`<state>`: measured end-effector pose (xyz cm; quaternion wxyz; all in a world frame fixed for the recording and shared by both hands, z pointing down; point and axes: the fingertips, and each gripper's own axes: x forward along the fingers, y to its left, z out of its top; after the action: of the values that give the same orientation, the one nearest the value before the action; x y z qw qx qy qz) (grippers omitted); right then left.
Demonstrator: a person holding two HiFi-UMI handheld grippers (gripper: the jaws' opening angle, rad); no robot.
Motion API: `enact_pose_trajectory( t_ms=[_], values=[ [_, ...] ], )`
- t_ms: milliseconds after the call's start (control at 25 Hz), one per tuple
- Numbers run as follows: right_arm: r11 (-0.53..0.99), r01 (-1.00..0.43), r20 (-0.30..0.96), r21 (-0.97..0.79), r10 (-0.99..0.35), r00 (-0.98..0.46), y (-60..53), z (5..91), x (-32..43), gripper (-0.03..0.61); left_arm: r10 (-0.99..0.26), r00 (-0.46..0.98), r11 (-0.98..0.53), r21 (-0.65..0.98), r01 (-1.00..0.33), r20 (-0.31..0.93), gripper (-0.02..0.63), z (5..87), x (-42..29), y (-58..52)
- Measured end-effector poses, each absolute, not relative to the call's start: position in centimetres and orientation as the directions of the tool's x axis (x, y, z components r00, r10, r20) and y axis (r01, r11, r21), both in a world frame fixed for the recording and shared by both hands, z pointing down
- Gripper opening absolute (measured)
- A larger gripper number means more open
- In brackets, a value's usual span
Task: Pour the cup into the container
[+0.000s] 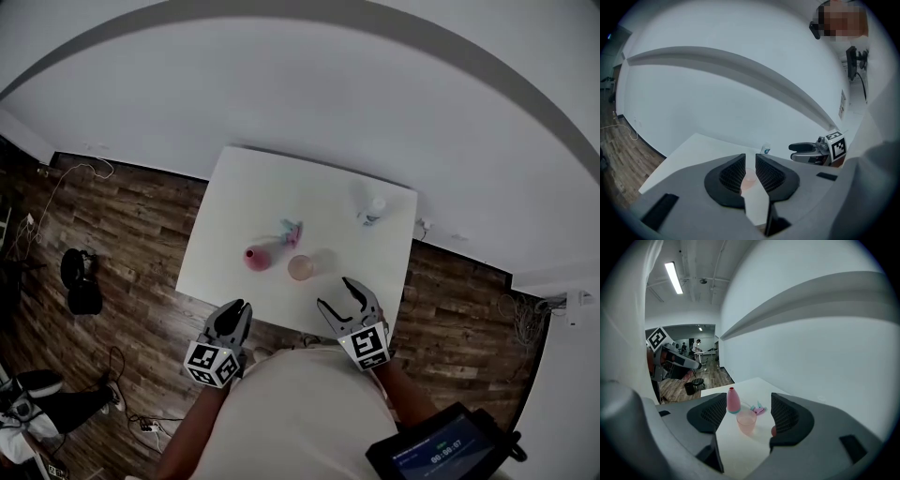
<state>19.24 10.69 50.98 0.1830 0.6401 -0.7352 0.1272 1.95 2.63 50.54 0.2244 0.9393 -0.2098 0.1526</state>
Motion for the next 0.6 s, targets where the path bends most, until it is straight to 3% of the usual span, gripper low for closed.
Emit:
enact_pose_trajectory(
  t_ms=[600],
  values=[
    [0.265, -0.964, 0.441, 0.023, -0.868, -0.228, 10.0, 52.8, 20.0, 0.299, -0.471, 0.787, -0.741, 0.305, -0.598, 0.399, 0.074, 50.7, 0.5, 2.1]
  ],
)
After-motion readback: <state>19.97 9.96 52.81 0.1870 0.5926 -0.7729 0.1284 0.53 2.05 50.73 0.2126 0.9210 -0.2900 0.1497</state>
